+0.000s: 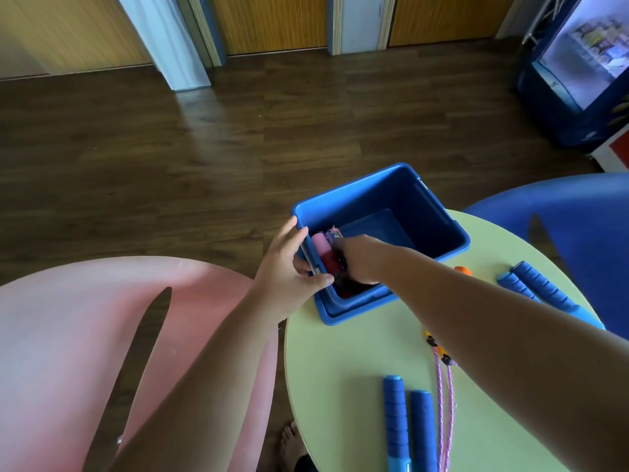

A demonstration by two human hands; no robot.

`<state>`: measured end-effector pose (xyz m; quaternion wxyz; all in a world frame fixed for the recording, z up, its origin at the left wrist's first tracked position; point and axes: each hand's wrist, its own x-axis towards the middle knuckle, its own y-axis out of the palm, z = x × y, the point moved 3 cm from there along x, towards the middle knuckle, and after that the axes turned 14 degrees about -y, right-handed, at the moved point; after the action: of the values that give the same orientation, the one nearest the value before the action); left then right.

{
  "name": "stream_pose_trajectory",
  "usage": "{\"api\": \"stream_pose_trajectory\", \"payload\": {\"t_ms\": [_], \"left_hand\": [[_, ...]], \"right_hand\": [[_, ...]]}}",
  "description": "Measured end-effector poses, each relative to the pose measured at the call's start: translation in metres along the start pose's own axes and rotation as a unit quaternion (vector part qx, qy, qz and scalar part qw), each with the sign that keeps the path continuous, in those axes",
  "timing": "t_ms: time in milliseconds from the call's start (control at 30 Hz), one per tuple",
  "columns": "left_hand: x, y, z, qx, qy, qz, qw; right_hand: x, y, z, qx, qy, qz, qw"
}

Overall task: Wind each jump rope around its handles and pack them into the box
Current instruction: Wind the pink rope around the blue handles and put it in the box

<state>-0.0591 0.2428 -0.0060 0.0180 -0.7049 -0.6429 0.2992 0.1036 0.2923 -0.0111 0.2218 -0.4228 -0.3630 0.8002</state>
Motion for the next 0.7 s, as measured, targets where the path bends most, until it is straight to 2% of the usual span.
{"api": "stream_pose_trajectory", "payload": {"t_ms": [200, 400, 533, 633, 700], "left_hand": [[-0.012, -0.001, -0.004, 0.018, 0.012, -0.003, 1.0], [-0.026, -0.008, -0.008, 0.022, -0.002, -0.016, 1.0], [-0.048, -0.012, 0.0, -0.015, 0.002, -0.035, 0.999], [-0.072, -0.01, 0.009, -0.048, 0.016, -0.063, 0.997], [-0.095, -0.004, 0.018, -0.073, 0.017, -0.087, 0.993]], "right_hand": [[-0.015, 0.005, -0.004, 0.032, 0.007, 0.004, 0.999], [-0.035, -0.003, 0.004, -0.005, 0.007, -0.038, 0.999], [-0.061, -0.009, 0.001, 0.084, 0.016, -0.16, 0.983], [-0.087, -0.008, 0.0, 0.12, 0.005, -0.265, 0.957], [-0.115, -0.002, 0.005, 0.127, -0.014, -0.358, 0.925]]}}
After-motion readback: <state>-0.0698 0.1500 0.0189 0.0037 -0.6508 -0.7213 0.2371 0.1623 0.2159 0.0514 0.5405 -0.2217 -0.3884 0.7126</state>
